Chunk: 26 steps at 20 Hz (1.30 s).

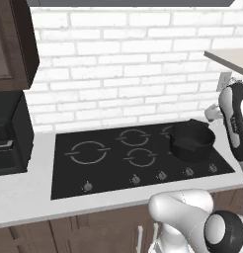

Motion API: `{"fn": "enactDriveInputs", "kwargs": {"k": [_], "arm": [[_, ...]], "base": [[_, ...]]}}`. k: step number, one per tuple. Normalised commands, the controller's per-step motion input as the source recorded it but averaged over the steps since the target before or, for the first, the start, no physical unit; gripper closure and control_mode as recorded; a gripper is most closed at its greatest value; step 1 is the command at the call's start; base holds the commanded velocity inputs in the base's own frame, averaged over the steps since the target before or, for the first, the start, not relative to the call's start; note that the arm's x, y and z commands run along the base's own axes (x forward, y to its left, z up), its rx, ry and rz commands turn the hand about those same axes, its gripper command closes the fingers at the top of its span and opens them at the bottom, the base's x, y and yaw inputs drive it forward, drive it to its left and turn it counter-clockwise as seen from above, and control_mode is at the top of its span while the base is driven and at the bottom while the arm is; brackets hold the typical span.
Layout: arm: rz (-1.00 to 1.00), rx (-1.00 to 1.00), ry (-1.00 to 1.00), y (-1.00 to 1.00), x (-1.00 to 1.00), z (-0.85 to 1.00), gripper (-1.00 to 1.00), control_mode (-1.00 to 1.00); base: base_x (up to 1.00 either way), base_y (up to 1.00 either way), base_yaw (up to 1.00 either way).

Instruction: Pick the kettle from the counter and place it on a stove burner. Then turn the burner on.

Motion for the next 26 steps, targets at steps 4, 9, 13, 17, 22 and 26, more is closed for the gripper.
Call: {"fn": "enactDriveInputs", "kwargs": {"k": [4,9,13,17,22,26], "arm": [[-0.05,0.0,0.0,-1.0,0.0,0.0,-1.0,-1.0],[-0.03,0.0,0.0,-1.0,0.0,0.0,-1.0,-1.0],[-0.11,-0.02,0.04,-1.0,0.13,-0.03,-1.0,-1.0],[-0.15,-0.02,0.16,-1.0,0.49,-0.2,-1.0,-1.0],[-0.11,0.03,0.12,-0.92,0.36,-0.22,-1.0,-1.0],[-0.01,0.0,0.03,-0.01,0.07,-0.01,-1.0,-1.0]], "base": [[0.0,0.0,0.0],[0.0,0.0,0.0],[0.0,0.0,0.0],[0.0,0.0,0.0],[0.0,0.0,0.0],[0.0,0.0,0.0]]}}
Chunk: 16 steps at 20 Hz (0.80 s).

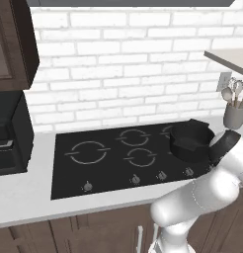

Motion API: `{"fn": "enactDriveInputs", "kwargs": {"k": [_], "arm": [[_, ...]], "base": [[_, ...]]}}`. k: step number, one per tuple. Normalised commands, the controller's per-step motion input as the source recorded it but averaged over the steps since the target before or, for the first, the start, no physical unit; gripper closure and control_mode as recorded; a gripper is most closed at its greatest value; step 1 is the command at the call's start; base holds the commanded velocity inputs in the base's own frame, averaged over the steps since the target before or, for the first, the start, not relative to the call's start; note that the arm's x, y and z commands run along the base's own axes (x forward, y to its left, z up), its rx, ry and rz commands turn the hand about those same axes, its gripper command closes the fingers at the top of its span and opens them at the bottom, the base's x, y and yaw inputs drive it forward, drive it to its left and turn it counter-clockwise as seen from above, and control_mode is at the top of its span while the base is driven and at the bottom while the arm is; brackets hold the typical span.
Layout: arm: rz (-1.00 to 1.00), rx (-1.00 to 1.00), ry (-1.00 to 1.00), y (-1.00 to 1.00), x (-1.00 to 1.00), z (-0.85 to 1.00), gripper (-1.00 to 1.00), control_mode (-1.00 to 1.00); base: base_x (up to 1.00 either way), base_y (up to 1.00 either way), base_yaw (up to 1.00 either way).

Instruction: Pick the kettle from the counter and place it on a stove burner. Then turn the burner on.

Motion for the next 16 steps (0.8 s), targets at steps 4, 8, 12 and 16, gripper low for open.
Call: {"fn": "enactDriveInputs", "kwargs": {"k": [4,8,12,16], "arm": [[-0.02,-0.06,0.08,-0.32,0.0,-0.39,-1.0,-1.0],[-0.02,-0.06,0.07,-0.26,0.0,-0.37,-1.0,-1.0],[-0.02,-0.08,0.09,-0.5,0.0,-0.57,-1.0,-1.0],[-0.05,0.0,0.07,-0.59,0.0,-0.37,-1.0,-1.0]], "base": [[0.0,0.0,0.0],[0.0,0.0,0.0],[0.0,0.0,0.0],[0.0,0.0,0.0]]}}
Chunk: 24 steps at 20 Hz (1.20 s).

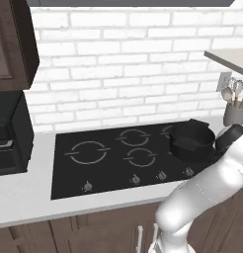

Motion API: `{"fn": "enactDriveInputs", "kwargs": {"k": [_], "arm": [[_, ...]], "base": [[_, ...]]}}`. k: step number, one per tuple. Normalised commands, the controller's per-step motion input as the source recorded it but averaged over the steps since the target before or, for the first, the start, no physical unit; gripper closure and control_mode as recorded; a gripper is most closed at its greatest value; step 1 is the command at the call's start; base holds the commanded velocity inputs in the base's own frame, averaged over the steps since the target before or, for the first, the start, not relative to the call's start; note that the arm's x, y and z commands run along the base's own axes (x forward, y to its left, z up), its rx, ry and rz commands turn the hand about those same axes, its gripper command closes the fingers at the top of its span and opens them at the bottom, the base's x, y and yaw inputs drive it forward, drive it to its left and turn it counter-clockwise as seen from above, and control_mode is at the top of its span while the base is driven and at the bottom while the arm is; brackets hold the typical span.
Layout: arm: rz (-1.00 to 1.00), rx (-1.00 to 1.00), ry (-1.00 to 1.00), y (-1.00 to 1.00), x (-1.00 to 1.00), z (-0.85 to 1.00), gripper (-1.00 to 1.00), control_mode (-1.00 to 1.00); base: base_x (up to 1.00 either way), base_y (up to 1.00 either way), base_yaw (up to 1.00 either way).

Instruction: Pick the kettle from the counter and place it on a stove burner. Then turn the burner on.

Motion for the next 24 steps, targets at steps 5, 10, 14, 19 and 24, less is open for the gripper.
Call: {"fn": "enactDriveInputs", "kwargs": {"k": [5,10,14,19,24], "arm": [[0.0,0.01,0.0,-0.26,0.01,-0.05,-1.0,-1.0],[-0.02,0.02,0.01,-0.07,0.06,-0.14,-1.0,-1.0],[-0.02,0.0,0.0,0.0,0.11,-0.3,-1.0,-1.0],[-0.02,0.0,0.0,-0.02,0.14,-0.4,-1.0,-1.0],[-0.01,-0.01,0.0,-0.17,0.27,-0.33,-1.0,-1.0]], "base": [[0.0,0.0,0.0],[0.0,0.0,0.0],[0.0,0.0,0.0],[0.0,0.0,0.0],[0.0,0.0,0.0]]}}
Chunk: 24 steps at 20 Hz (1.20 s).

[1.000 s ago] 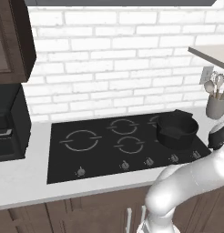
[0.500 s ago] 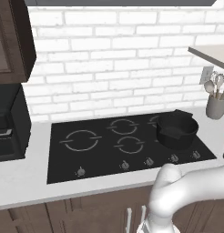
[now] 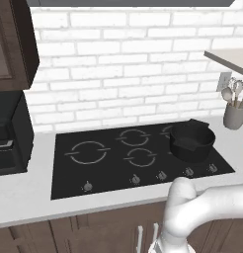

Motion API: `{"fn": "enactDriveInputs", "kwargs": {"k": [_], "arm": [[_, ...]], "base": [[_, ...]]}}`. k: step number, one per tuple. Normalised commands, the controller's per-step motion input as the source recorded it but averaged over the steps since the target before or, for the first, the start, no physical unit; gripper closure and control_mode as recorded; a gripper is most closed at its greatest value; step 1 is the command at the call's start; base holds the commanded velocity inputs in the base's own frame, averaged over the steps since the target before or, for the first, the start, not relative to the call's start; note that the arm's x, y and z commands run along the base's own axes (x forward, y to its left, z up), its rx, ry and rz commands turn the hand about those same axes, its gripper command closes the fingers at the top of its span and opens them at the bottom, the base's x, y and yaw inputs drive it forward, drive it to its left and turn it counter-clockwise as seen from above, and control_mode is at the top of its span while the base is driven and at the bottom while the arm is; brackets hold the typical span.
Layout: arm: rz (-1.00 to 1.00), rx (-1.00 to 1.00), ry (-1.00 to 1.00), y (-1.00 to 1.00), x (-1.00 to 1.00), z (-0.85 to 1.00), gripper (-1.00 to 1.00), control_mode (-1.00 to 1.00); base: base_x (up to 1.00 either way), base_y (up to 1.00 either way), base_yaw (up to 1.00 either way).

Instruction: Pick the kettle from the counter and place it on a stove burner. Then turn the burner on.

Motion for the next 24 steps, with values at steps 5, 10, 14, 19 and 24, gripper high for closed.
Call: {"fn": "enactDriveInputs", "kwargs": {"k": [5,10,14,19,24], "arm": [[0.0,0.0,-0.01,-0.21,0.42,-0.23,-1.0,-1.0],[-0.04,0.0,-0.04,-0.48,0.36,-0.22,-1.0,-1.0],[-0.02,0.0,-0.01,-0.39,0.26,-0.16,-1.0,-1.0],[0.0,0.0,0.0,-0.04,0.08,0.0,1.0,-1.0],[0.0,0.0,-0.13,0.0,-0.01,0.0,1.0,-1.0]], "base": [[0.0,0.0,0.0],[0.0,0.0,0.0],[0.0,0.0,0.0],[0.0,0.0,0.0],[0.0,0.0,0.0]]}}
